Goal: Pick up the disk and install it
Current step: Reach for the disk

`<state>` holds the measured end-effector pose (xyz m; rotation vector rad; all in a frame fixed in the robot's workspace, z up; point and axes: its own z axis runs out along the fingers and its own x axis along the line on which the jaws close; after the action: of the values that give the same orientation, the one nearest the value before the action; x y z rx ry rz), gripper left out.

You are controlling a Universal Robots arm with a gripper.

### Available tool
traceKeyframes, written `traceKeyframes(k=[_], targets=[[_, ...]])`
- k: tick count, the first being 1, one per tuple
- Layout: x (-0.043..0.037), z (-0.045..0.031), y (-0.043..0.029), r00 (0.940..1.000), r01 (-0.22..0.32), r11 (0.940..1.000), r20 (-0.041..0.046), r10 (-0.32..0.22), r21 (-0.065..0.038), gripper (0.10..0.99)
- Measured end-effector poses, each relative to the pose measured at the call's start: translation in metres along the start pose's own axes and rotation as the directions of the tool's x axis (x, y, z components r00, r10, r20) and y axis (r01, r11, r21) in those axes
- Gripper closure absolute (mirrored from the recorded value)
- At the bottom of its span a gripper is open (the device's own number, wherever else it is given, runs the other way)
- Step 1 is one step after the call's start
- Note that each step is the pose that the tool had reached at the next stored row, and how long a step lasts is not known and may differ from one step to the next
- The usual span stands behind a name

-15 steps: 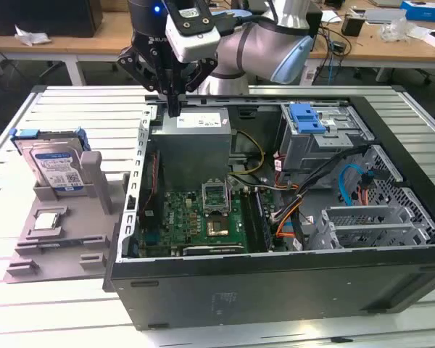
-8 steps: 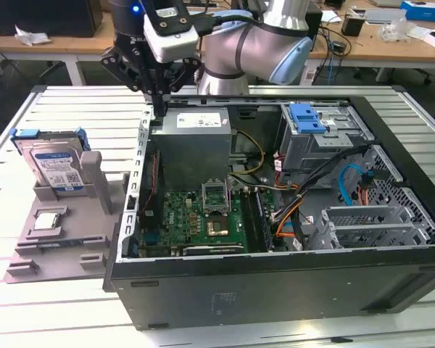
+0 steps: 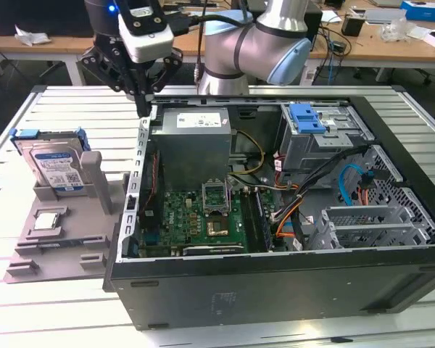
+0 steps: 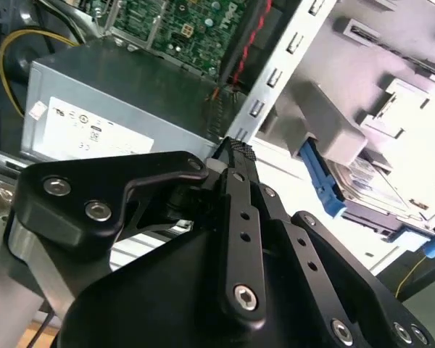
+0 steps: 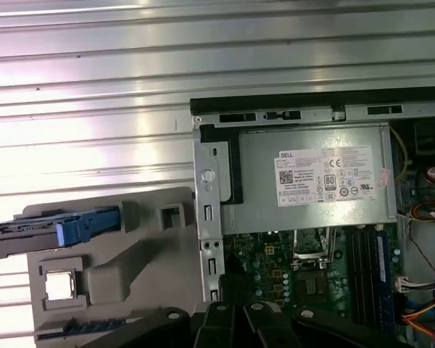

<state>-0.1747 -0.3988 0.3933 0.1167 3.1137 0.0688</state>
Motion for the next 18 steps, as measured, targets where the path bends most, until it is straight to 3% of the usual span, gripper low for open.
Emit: traceKeyframes(k=[3, 6, 18], targets=[[0.0110, -0.0003, -0.0008, 1.0000, 0.000, 1.0000, 0.0000, 0.000, 0.000, 0.984], [0.0328, -0.0009, -0.0024, 1.0000, 0.000, 1.0000, 0.0000, 0.000, 0.000, 0.984], [0.0742, -0.0020, -0.0055, 1.0000, -0.001, 1.0000, 0.0000, 0.001, 0.000, 0.984]])
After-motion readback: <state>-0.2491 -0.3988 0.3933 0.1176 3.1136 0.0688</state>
